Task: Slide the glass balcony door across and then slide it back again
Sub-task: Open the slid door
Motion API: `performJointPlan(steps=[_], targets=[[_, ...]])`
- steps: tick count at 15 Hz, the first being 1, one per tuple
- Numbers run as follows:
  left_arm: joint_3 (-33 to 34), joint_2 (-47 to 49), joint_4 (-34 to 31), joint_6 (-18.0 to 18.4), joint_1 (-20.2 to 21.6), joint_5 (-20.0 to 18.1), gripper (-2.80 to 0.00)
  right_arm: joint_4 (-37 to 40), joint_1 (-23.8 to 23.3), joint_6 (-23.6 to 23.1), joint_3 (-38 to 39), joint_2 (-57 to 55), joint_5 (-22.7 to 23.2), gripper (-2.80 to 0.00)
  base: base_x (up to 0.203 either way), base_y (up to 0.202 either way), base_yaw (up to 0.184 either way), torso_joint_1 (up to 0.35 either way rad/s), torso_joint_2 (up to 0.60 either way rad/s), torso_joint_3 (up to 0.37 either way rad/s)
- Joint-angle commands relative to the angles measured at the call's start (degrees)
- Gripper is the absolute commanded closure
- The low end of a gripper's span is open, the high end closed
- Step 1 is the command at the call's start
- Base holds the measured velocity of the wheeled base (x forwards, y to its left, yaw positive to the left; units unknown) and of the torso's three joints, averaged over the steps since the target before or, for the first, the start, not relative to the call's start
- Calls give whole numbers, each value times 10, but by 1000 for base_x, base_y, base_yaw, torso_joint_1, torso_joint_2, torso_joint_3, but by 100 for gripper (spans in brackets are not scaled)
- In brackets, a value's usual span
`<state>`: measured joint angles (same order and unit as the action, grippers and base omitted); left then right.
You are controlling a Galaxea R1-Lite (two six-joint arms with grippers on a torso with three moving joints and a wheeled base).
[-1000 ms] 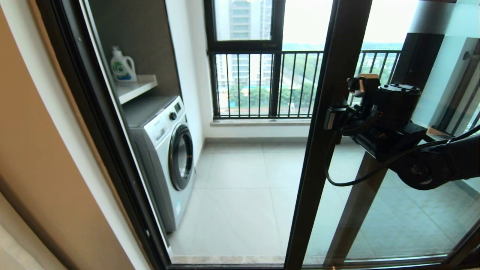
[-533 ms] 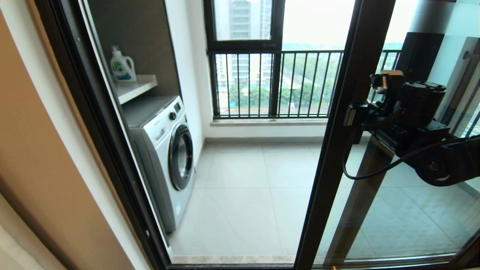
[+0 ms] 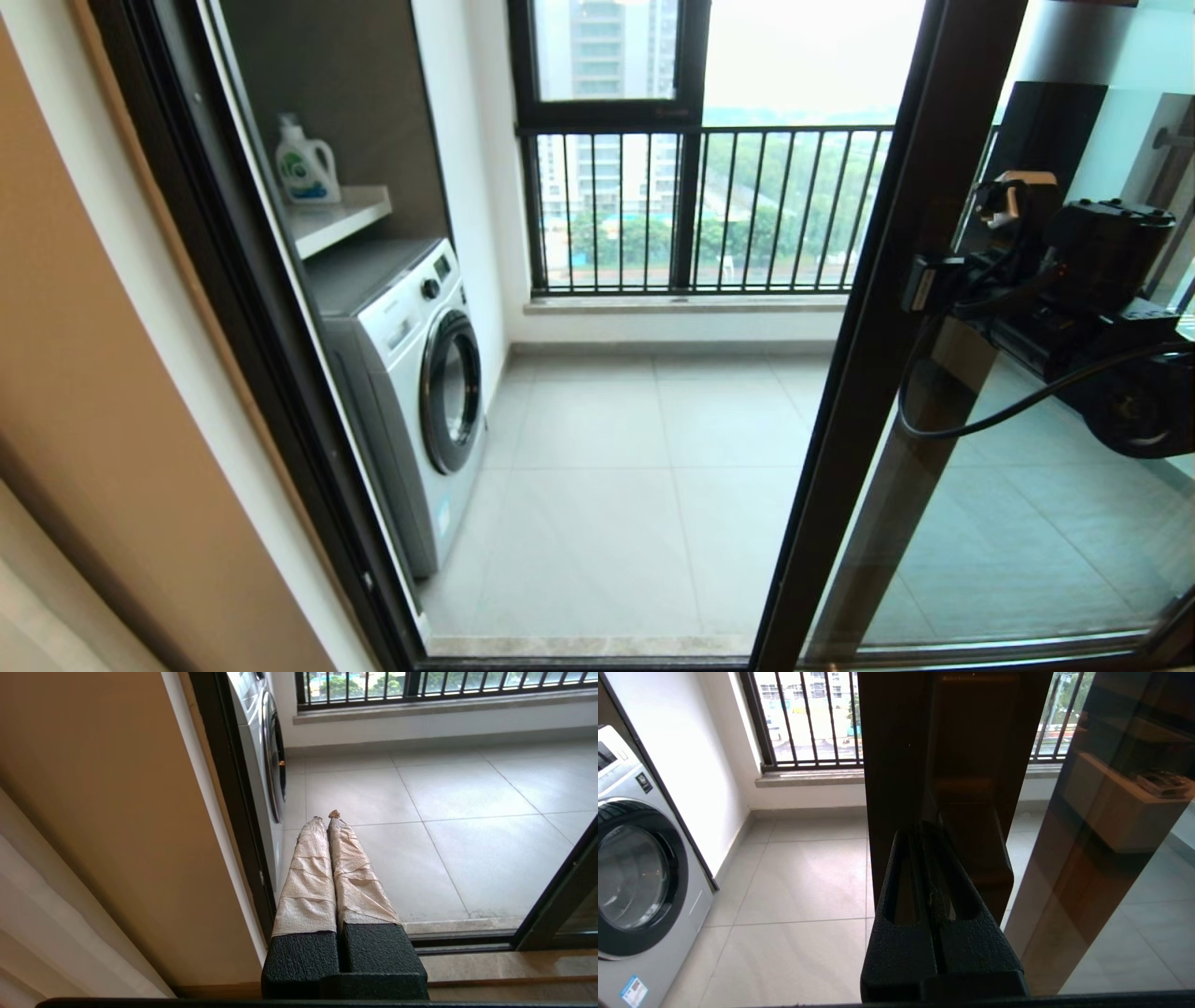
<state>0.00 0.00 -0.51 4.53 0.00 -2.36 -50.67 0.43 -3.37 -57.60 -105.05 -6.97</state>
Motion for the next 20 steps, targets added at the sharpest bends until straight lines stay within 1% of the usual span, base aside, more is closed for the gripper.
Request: performJointPlan(steps=[1, 7, 9, 12, 13, 17, 20], targets=[[1, 1, 0, 0, 0, 0, 0, -3, -24, -1, 1, 2, 5, 0, 0, 0, 0, 0, 0, 0], [1, 1, 0, 0, 0, 0, 0, -4, -73, -3, 2, 1, 29, 0, 0, 0, 0, 0, 0, 0], [1, 1, 0, 0, 0, 0, 0, -4, -88, -14, 3, -1, 46, 0, 0, 0, 0, 0, 0, 0], [1, 1, 0, 0, 0, 0, 0, -4, -112, -18, 2, -1, 58, 0, 0, 0, 0, 0, 0, 0], [1, 1, 0, 0, 0, 0, 0, -5, -121, -19, 3, -1, 69, 0, 0, 0, 0, 0, 0, 0], [1, 1, 0, 0, 0, 0, 0, -13, -146, -27, 3, -3, 88, 0, 0, 0, 0, 0, 0, 0], [1, 1, 0, 0, 0, 0, 0, -13, -151, -27, 4, -3, 92, 0, 0, 0, 0, 0, 0, 0]])
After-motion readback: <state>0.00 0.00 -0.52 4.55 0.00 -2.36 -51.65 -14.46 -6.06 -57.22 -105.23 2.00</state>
